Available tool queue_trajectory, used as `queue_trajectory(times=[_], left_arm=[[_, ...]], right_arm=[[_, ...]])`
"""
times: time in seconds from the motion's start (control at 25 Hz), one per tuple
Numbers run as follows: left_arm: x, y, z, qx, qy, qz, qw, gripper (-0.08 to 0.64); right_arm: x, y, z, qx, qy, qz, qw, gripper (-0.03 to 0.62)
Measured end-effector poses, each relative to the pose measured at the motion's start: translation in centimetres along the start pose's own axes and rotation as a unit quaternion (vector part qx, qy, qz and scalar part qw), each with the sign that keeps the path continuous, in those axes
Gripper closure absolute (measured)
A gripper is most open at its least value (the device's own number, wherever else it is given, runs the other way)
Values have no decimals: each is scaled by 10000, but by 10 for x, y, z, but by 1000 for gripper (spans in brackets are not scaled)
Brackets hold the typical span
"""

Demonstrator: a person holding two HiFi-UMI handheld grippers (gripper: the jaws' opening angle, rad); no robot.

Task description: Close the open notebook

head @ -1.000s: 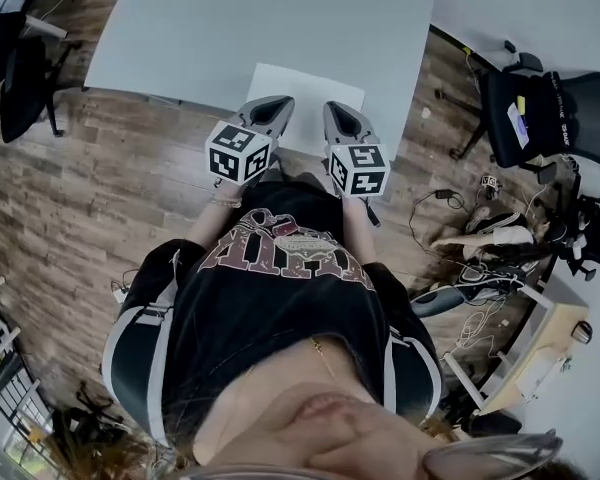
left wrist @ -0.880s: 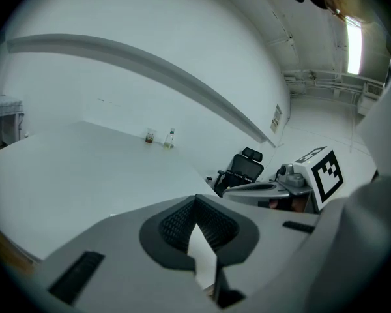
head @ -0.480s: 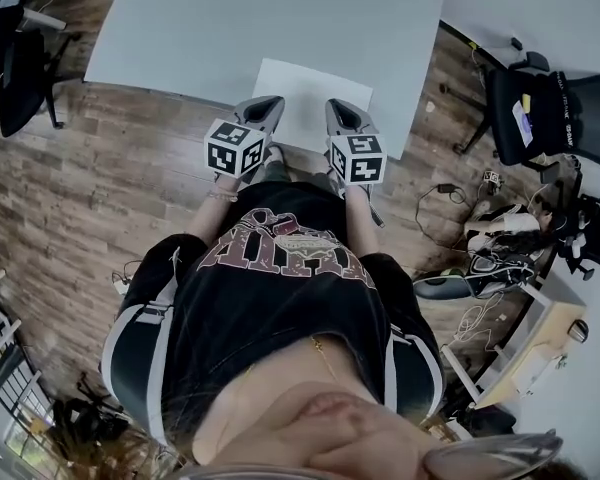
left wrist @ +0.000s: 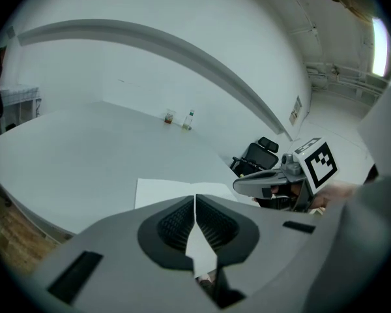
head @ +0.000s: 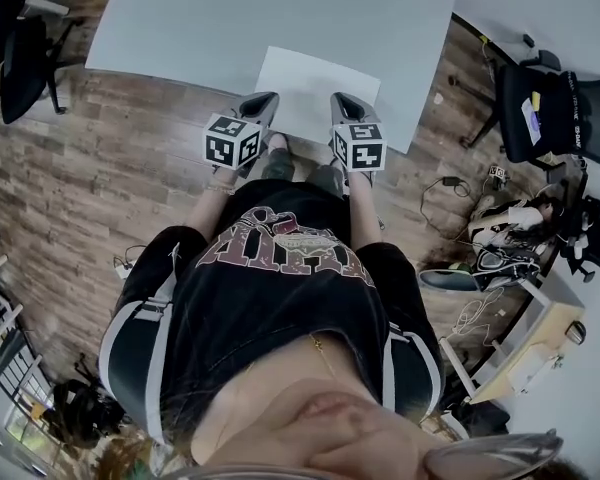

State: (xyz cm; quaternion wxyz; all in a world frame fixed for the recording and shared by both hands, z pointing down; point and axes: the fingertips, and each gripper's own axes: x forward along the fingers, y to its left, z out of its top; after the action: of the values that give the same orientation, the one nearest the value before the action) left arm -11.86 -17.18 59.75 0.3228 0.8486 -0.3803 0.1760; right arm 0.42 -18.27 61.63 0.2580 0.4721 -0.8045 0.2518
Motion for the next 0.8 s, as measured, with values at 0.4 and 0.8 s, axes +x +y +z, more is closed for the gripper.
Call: queue_trajectory(times=[0.4, 0.8], left_arm=[[4, 20, -30, -225, 301, 163, 9992, 511], [9, 36, -48, -434, 423, 202, 9980, 512]], right_arm=[[17, -13, -40, -78, 558, -91, 9984, 572], [28, -30, -79, -317, 1192, -241, 9921, 574]])
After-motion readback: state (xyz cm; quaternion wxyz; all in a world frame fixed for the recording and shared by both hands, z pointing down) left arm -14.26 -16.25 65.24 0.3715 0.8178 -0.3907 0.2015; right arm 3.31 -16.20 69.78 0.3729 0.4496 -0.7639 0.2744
